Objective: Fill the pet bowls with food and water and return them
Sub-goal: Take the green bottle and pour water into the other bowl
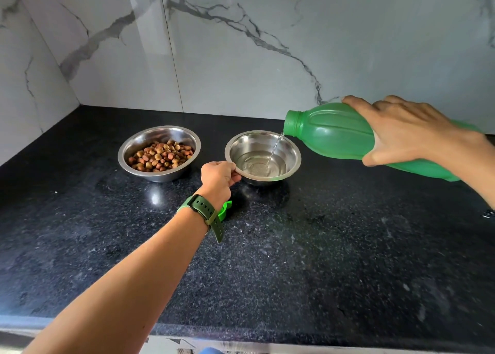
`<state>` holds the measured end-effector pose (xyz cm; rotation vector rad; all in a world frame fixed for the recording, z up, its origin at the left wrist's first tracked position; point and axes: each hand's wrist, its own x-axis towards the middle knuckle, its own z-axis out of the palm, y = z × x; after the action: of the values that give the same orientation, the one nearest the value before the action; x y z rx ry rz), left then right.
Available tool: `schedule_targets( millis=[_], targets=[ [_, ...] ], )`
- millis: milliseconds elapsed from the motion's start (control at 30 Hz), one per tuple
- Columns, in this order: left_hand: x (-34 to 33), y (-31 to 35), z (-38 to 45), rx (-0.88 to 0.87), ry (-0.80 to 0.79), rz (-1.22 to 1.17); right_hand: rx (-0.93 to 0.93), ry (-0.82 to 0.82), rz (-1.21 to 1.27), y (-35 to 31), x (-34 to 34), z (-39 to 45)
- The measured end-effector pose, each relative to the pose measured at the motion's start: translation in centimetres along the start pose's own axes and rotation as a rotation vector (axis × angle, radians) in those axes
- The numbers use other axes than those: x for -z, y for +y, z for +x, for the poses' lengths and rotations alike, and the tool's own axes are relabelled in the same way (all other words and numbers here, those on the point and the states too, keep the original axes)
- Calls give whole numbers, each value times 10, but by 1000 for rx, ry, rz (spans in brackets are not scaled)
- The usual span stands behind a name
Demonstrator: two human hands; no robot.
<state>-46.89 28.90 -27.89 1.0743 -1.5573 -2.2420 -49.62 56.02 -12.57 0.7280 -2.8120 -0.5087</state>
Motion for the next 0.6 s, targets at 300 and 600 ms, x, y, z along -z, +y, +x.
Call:
schedule_targets(
  millis=[300,600],
  targets=[
    [-1,1,2,-1,8,12,-2,-2,0,2,5,-2],
    [-1,4,0,-4,6,29,2,13,-11,4,9,-5]
  ],
)
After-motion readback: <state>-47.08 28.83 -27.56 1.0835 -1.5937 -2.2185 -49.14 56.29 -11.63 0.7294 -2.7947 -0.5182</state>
